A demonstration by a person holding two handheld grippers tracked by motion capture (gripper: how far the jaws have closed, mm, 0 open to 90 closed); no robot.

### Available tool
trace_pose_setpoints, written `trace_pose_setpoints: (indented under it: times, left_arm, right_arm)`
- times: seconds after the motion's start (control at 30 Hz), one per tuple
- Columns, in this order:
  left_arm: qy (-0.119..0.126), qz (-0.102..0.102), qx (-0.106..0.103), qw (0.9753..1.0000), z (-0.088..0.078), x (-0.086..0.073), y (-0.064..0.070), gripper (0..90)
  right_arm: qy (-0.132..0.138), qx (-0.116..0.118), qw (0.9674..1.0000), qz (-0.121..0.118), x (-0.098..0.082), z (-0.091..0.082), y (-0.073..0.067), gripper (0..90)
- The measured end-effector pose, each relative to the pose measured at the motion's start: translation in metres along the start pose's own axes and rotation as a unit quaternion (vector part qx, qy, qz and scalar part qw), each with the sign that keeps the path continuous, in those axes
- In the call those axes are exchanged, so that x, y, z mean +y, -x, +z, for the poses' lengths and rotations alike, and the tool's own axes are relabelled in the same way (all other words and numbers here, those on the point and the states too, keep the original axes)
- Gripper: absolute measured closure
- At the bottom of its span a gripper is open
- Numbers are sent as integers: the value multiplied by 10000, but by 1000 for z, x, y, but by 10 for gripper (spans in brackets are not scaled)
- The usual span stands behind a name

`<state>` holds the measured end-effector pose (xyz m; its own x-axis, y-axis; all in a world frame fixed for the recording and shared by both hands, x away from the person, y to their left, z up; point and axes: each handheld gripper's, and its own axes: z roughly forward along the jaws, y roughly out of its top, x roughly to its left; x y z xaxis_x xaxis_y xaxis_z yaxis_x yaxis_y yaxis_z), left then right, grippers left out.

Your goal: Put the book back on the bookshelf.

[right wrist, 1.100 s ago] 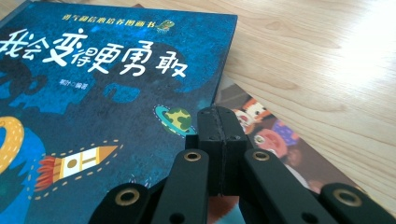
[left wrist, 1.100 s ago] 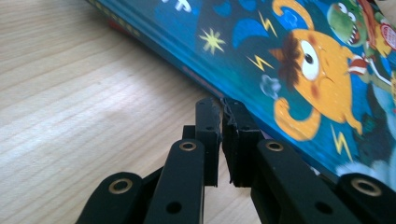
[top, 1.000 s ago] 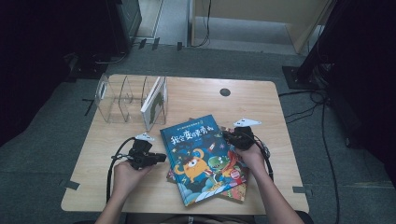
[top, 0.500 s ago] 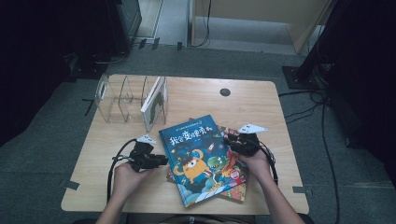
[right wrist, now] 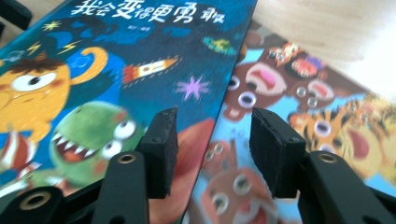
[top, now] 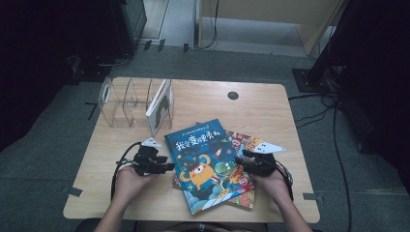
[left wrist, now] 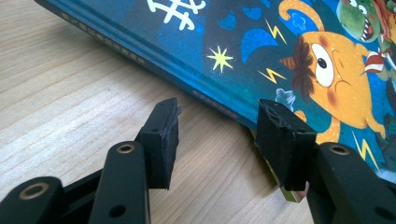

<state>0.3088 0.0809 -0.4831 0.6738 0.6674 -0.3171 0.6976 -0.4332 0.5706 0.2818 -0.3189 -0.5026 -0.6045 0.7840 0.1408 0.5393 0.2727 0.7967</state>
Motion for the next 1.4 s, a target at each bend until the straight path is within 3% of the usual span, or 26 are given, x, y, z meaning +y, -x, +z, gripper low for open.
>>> trace_pose_setpoints:
  times: [0.1,0.33,0.5,0.8,1.13,1.4]
  left_arm:
    - [82,-50,-16,10000,0,1,-1,469]
    - [147,73,99,9998,-5,7,-7,449]
    - [97,86,86,9999,-4,9,-10,451]
    - [302,57,5,9995,-3,11,-15,436]
    - [381,43,49,9993,-1,12,-21,401]
    - [403,-91,32,9991,-2,12,-25,381]
  right_arm:
    - [-9,33,10000,40,-6,-7,-1,493]
    - [-15,57,9999,121,-20,-23,-6,471]
    - [2,52,9999,144,-30,-34,-9,445]
    - [-20,53,9998,168,-42,-48,-17,419]
    - [-98,182,9998,58,-52,-59,-32,418]
    - [-154,317,9993,-89,-57,-63,-41,406]
